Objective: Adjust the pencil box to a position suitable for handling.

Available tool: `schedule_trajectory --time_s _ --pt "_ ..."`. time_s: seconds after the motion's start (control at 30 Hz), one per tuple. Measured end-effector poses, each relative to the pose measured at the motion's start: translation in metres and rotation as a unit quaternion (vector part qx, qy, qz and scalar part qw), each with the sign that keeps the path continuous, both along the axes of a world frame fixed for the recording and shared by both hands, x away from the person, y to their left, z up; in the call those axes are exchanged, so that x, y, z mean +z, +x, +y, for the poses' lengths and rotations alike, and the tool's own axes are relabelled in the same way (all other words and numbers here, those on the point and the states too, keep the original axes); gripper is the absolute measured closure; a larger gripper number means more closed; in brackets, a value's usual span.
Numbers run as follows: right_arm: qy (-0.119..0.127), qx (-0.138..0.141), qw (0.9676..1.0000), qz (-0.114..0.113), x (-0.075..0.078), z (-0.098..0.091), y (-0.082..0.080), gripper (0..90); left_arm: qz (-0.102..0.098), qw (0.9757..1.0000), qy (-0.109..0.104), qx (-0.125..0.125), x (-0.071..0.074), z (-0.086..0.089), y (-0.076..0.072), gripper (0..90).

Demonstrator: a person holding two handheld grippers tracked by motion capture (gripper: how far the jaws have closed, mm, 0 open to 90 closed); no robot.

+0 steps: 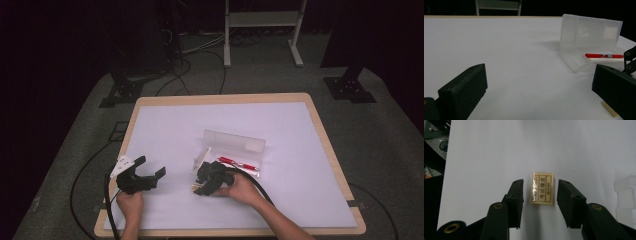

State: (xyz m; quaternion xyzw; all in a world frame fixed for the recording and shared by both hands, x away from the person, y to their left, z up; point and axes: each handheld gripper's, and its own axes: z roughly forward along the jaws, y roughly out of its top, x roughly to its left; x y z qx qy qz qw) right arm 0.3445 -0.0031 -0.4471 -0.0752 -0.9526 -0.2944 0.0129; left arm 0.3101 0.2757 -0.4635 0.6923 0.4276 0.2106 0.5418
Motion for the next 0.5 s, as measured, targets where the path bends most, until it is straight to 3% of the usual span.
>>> schedule_trajectory --time_s 0.5 --pt "-0.008 0.009 0.9999 -0.011 -0.0026 0.0023 -0.0009 66.4 0.000 1.0000 0.003 0.001 -0.0001 -0.0007 0.0000 0.0"
